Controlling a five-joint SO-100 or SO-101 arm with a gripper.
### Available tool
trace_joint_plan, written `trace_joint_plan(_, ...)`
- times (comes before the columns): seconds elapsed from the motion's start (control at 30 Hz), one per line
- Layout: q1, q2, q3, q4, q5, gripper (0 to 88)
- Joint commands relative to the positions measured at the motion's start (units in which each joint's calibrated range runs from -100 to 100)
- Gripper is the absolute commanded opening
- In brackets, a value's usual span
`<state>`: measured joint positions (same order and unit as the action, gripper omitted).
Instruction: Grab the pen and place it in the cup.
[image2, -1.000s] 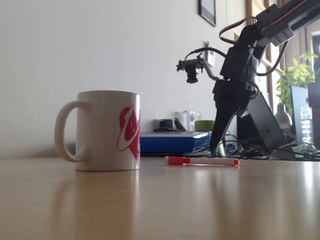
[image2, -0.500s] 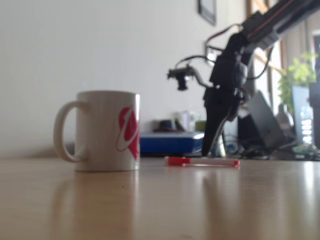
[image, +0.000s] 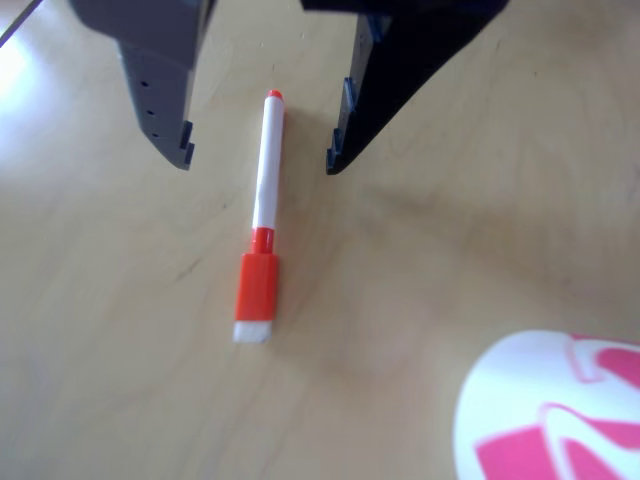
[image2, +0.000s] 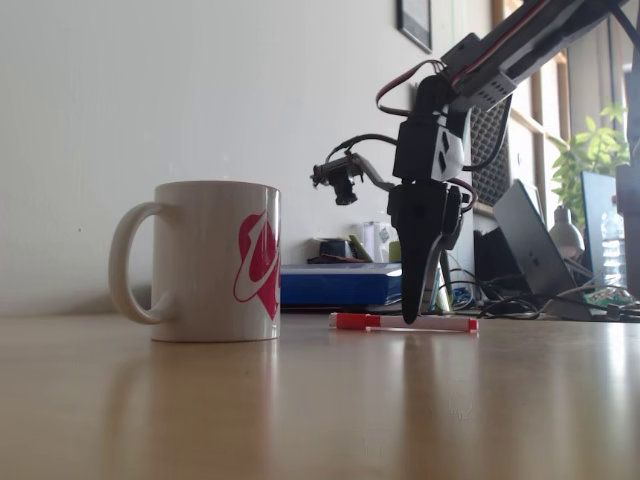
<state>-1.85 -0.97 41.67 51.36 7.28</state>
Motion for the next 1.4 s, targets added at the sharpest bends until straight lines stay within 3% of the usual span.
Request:
trace_joint_plan(0.0,0.55,3.79,-7.13,3.91,-0.29,32.7)
trace_joint_plan(0.5,1.64,9.02,-12.74,8.04,-0.29,31.9)
trace_joint_plan(0.87,1.64,9.02,-12.65,8.04,-0.61,3.8)
trace_joint_plan(1.37,1.8,4.37,-10.02,3.74,-0.76,1.2)
